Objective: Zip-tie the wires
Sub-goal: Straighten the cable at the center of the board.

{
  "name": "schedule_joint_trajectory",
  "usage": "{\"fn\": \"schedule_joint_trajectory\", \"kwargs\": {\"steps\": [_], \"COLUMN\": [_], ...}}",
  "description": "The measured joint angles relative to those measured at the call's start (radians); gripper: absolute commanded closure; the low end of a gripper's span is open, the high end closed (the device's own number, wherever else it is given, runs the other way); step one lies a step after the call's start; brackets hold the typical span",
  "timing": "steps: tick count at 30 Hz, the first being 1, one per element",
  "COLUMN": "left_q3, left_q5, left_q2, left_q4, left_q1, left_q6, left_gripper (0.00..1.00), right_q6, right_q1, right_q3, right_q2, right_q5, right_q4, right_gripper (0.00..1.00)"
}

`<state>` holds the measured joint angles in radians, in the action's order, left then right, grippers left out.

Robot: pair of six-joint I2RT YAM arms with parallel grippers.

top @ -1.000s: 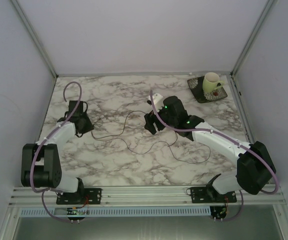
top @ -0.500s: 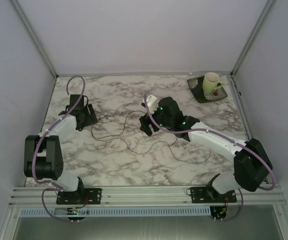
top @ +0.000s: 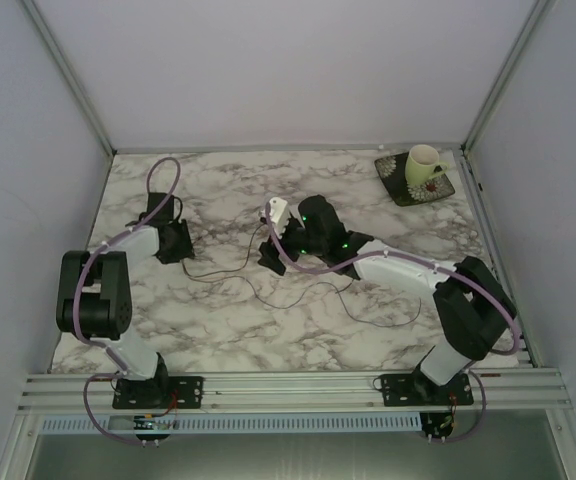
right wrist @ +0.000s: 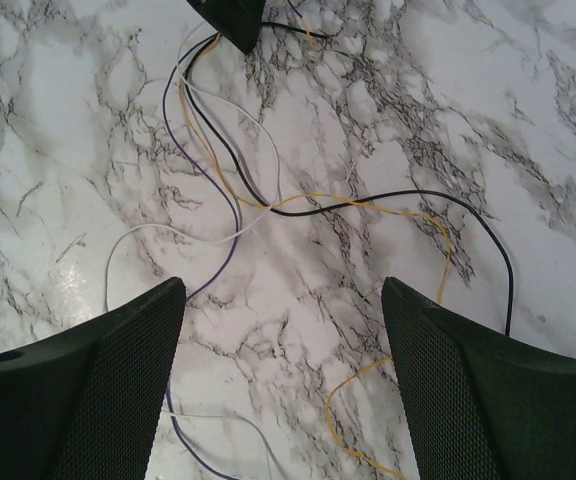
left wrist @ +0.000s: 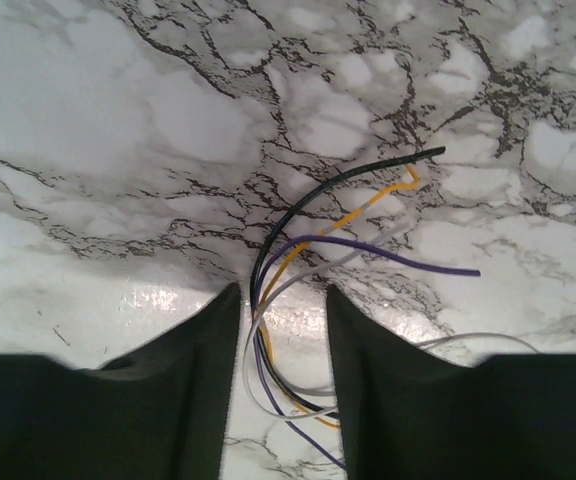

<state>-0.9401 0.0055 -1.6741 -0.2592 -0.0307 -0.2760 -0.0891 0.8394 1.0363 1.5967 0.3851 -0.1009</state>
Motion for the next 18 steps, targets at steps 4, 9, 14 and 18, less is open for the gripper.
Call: {"fn": "schedule_joint_trajectory", "kwargs": {"steps": [4,9,14,18], "left_q3": [-0.011,-0.010,-0.007,-0.007], "left_q5": [-0.008,-0.024,-0.033,-0.038], "left_q2": [-0.014,-0.016,-0.016,-0.016], "left_q4": [-0.001,-0.002,0.001,0.002], "left_q1": [0.000,0.000,-0.001,-0.002], "left_q6": [0.013,0.018,0.013,0.010], "left_gripper": [0.82,1.00,1.00,1.00], "right_q6": [-0.010,-0.037,-0.112,-0.195], "right_q1": [0.006,0.019,0.040,0.050], "right_q3": [0.015,0.049,0.097,0.148], "right_q2": [0.023,0.058,0.125,0.209], "right_q5": [0.004,0.011,0.060,0.139], "right_q4": [-0.003,-0.003,-0.005,-0.011], "right_gripper": [0.21,0.21,0.21,0.20]}}
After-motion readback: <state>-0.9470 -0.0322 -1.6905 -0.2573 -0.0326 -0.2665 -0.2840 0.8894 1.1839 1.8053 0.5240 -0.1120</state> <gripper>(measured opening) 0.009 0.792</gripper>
